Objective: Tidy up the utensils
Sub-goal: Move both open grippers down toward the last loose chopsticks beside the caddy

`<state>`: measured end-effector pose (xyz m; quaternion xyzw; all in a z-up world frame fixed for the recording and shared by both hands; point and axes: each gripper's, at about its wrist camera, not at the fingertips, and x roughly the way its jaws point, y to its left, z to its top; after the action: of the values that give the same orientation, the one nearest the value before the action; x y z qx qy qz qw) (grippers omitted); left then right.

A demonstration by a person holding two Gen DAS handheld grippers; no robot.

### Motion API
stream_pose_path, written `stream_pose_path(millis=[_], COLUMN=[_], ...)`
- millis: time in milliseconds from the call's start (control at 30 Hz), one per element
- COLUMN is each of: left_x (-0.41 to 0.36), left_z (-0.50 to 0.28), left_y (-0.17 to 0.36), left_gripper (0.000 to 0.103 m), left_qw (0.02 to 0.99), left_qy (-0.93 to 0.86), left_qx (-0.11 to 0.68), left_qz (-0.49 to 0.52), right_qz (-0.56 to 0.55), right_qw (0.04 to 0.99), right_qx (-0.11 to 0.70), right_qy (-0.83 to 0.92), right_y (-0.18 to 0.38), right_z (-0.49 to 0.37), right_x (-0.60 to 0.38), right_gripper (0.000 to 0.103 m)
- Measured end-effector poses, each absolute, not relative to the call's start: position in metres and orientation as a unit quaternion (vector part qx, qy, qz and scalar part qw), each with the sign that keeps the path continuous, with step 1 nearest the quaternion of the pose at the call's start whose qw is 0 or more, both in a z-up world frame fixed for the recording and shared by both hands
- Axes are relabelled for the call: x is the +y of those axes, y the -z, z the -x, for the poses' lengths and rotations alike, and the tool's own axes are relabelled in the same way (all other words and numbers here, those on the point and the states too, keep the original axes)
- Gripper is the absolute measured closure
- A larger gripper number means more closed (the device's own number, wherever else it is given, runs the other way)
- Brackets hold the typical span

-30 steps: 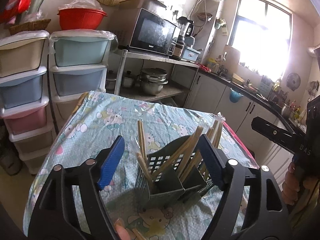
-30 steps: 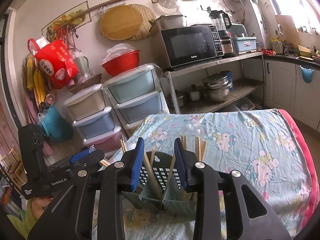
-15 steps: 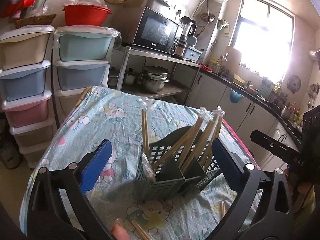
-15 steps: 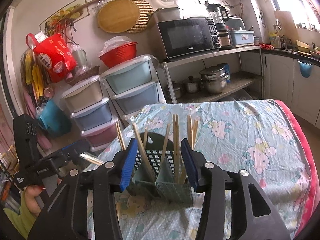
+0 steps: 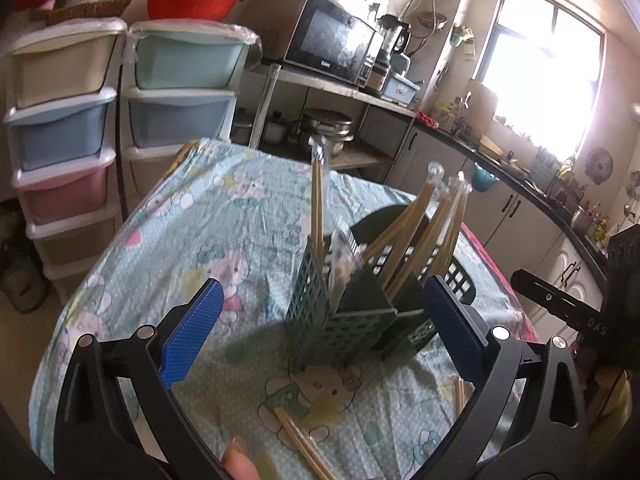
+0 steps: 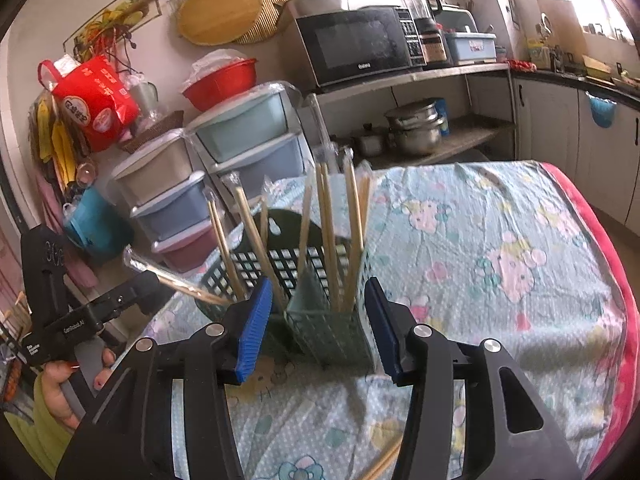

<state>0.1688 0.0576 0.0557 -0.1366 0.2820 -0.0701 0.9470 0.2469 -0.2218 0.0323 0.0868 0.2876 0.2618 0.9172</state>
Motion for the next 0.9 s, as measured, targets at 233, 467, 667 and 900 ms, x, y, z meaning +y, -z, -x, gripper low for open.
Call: stream_pose_path(millis=[233,467,667,900], left_x=[0.058,0.05,0.043,0.037], left_z=[-0.167,-0.164,-0.162,-0.158], left_y=[-0.036,-0.022,-0.012,-0.003], left_gripper=[0.011,0.011,0.011,0.011], left_qw=[0.937,0.93,0.925,0.921], left_qy=[0.069,0.075,0.078,0.082], left_qx=[0.309,0.329,0.345,0.359], left_qz=[0.148,0.144,0.137,0.129], right_qz=[-0.082,-0.079,-0.068,-0.067], right_qw=[0.915,0.912,0.912,0.907], right_qx=[0.305,0.322,0.332,0.347], right_qy=[-0.251,-0.239,-0.229,-0.228], right_y=[-0.015,0.002,0.013,0.024], right_z=[-0.241,-0.236,-0.231,-0.229], right_x=[-0.228,-0.236,-0.239,-0.241], right_gripper=[0.056,0.054,0.048,0.047])
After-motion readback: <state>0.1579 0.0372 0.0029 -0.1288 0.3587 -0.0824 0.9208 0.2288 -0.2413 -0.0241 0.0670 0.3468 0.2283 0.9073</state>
